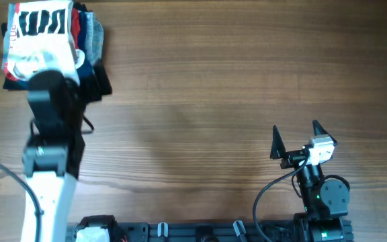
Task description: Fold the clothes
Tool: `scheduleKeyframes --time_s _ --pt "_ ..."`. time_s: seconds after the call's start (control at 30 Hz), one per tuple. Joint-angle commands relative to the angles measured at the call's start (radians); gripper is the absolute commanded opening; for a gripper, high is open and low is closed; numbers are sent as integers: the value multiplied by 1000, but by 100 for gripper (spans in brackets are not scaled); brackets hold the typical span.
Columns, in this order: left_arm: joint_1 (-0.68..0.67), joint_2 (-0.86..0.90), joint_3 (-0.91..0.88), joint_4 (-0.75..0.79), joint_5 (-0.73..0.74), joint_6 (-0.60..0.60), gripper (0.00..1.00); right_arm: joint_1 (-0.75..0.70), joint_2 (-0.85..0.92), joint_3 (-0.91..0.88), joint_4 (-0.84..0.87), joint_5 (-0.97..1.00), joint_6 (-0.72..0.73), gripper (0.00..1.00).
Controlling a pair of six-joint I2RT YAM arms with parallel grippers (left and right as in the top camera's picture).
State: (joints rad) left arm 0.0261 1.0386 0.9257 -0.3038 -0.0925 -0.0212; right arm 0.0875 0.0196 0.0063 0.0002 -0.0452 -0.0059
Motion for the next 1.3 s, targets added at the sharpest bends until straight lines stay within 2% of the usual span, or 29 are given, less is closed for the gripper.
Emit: scheduleKeyframes --time_s 0.0,0.3,0.5,0.8,1.27 --pt "5 -148 -214 70 -2 -101 100 5 -3 -1 2 -15 -14 100" --pt "5 -479 -628 258 21 -130 100 5 -3 -1 2 -15 -13 100" --pt "5 -676 -778 290 24 -142 100 5 -3 -1 2 -15 -13 100" --pt "45 -848 -844 280 44 -144 100 5 -3 -1 2 -15 -13 100" --pt "74 -1037 -869 162 57 -144 100 5 -3 -1 2 -15 -13 100"
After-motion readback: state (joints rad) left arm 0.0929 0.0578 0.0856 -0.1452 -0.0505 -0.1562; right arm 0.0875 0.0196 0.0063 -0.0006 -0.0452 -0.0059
